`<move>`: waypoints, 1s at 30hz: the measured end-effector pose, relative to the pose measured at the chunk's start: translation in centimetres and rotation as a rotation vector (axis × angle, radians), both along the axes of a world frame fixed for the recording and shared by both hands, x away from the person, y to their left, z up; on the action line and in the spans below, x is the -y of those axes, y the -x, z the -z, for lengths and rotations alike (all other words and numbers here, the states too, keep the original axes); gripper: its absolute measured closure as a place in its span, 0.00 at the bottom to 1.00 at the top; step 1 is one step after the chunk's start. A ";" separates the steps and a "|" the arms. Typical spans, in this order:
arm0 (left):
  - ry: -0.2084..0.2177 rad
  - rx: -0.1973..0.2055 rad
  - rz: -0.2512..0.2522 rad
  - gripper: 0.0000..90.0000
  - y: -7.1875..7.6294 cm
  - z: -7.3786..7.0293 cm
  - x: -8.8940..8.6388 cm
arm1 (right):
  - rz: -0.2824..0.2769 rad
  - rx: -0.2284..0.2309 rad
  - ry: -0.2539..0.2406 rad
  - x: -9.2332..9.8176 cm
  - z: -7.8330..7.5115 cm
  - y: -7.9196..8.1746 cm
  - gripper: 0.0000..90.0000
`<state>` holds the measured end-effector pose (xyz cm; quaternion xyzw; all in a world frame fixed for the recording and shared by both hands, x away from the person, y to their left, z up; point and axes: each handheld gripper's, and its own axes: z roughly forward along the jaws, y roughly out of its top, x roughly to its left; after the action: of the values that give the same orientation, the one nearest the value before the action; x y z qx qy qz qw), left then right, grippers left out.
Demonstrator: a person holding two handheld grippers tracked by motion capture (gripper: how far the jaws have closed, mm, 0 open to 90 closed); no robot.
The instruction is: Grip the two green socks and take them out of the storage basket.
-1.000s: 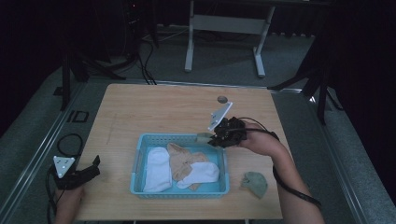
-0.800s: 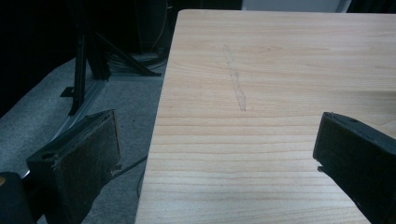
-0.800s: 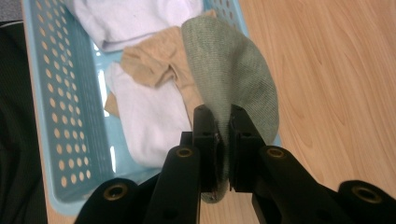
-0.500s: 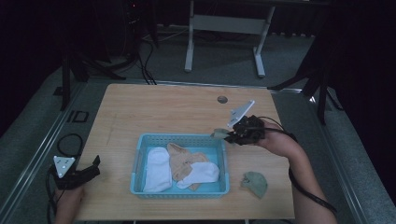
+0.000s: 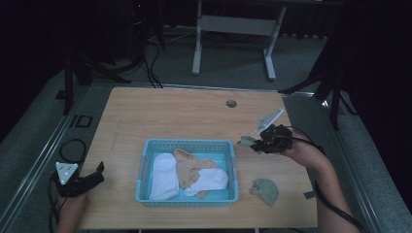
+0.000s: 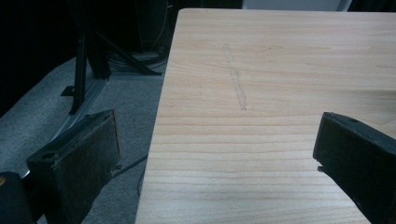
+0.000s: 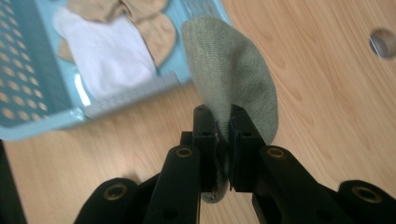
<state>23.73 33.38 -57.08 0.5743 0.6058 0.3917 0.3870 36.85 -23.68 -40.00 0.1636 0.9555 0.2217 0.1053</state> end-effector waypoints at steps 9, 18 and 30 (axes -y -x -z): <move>-0.001 0.001 -0.001 0.00 0.0 0.0 0.0 | 0.078 -0.043 0.006 3.0 2.5 -0.5 0.93; -0.002 0.000 -0.001 0.00 0.0 0.0 0.0 | 0.146 -0.082 0.001 4.8 5.5 -1.0 0.93; -0.001 0.000 0.000 0.00 0.0 0.0 0.0 | 0.194 -0.133 0.014 5.0 10.3 -1.5 0.93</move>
<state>23.73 33.34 -57.08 0.5743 0.6055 0.3923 0.3867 38.38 -28.72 -50.28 0.2688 0.9416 0.1925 0.0640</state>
